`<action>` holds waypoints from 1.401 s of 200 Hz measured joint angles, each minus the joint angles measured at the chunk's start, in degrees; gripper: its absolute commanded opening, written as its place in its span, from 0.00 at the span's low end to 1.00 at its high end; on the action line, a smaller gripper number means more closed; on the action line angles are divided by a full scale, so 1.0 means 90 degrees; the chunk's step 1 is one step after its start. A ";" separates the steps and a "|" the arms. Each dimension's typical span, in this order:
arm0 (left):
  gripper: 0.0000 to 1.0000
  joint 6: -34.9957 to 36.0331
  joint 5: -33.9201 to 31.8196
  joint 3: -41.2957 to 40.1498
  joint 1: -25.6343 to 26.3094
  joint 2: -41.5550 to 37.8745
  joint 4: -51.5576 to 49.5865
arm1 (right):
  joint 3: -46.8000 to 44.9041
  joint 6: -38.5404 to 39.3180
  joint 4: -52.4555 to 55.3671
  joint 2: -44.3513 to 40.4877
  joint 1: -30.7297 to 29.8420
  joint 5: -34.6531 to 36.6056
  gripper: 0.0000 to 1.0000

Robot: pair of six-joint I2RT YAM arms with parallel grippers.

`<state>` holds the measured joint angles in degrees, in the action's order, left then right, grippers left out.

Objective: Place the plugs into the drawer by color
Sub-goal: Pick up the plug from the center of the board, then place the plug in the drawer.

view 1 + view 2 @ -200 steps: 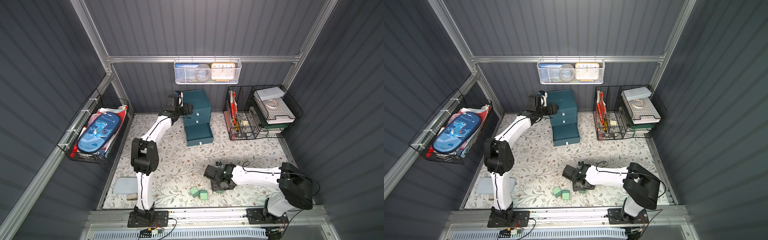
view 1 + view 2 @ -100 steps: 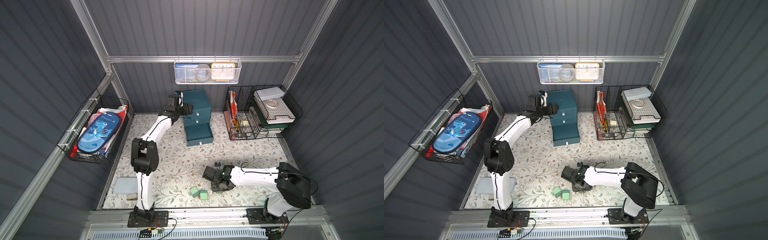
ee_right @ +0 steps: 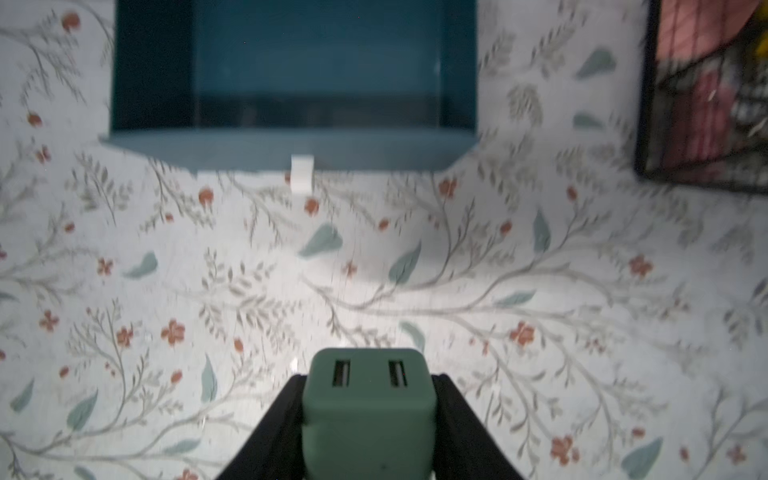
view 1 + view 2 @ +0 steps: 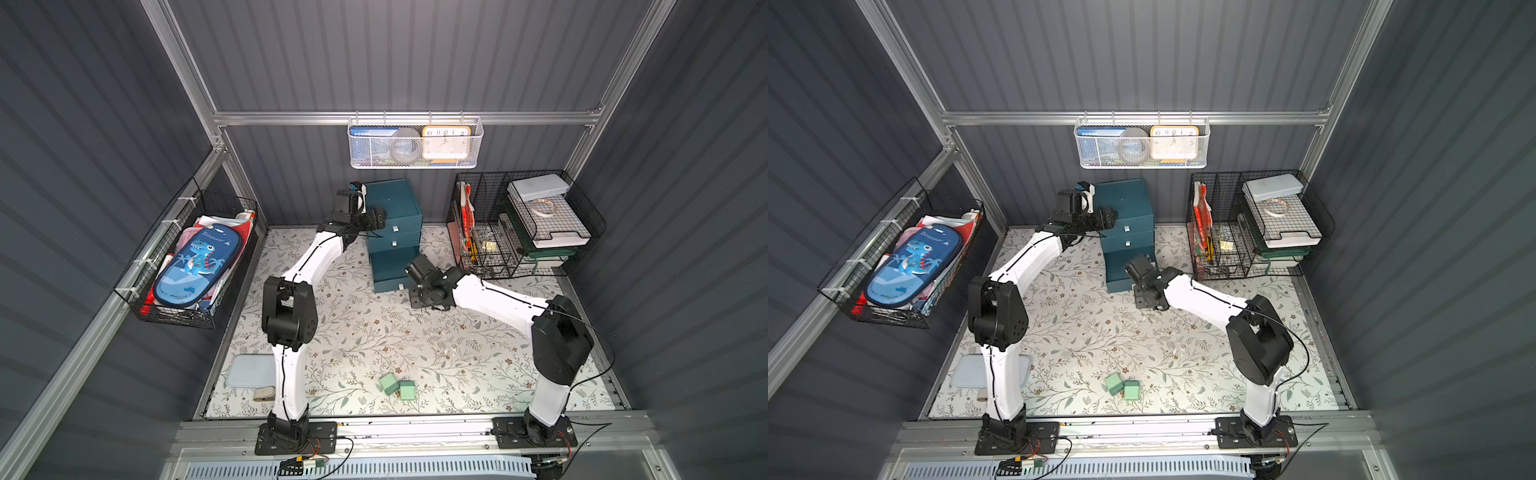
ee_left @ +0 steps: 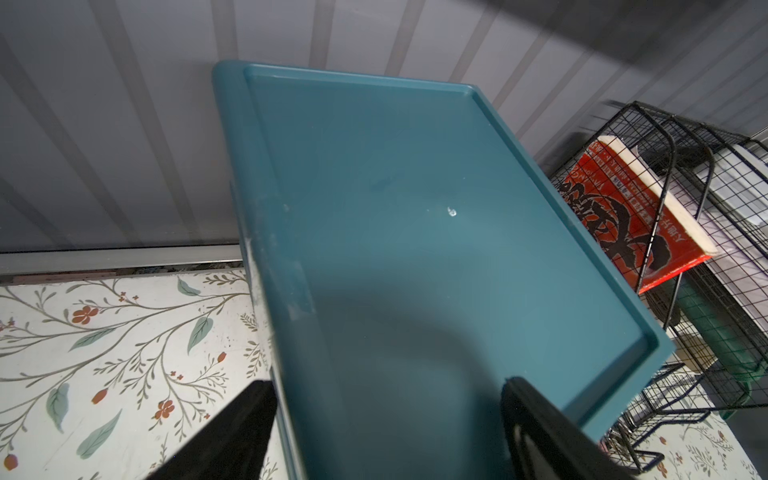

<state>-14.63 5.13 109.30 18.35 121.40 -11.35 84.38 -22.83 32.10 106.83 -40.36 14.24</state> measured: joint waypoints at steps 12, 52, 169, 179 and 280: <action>0.89 0.0000 0.0000 0.0000 0.0000 0.0000 -0.0002 | 0.0381 0.0340 -0.0236 0.0250 0.0182 0.0034 0.33; 0.89 0.0000 -0.0002 0.0000 0.0000 0.0000 -0.0002 | 0.1350 0.1256 -0.1022 0.1166 0.0410 0.0131 0.34; 0.89 0.0000 0.0000 0.0000 0.0000 0.0000 -0.0002 | 0.2098 0.1807 -0.1375 0.2652 0.0760 0.0172 0.38; 0.89 0.0000 0.0000 0.0000 0.0000 0.0000 0.0000 | 0.2142 0.1804 -0.1384 0.2701 0.0777 0.0172 0.41; 0.89 0.0000 -0.0002 0.0000 0.0000 0.0000 -0.0002 | 0.2730 0.1800 -0.0945 0.2603 0.0814 -0.0046 0.63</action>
<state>-14.63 5.10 109.30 18.35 121.40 -11.38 108.95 -6.63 23.59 130.26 -33.04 13.82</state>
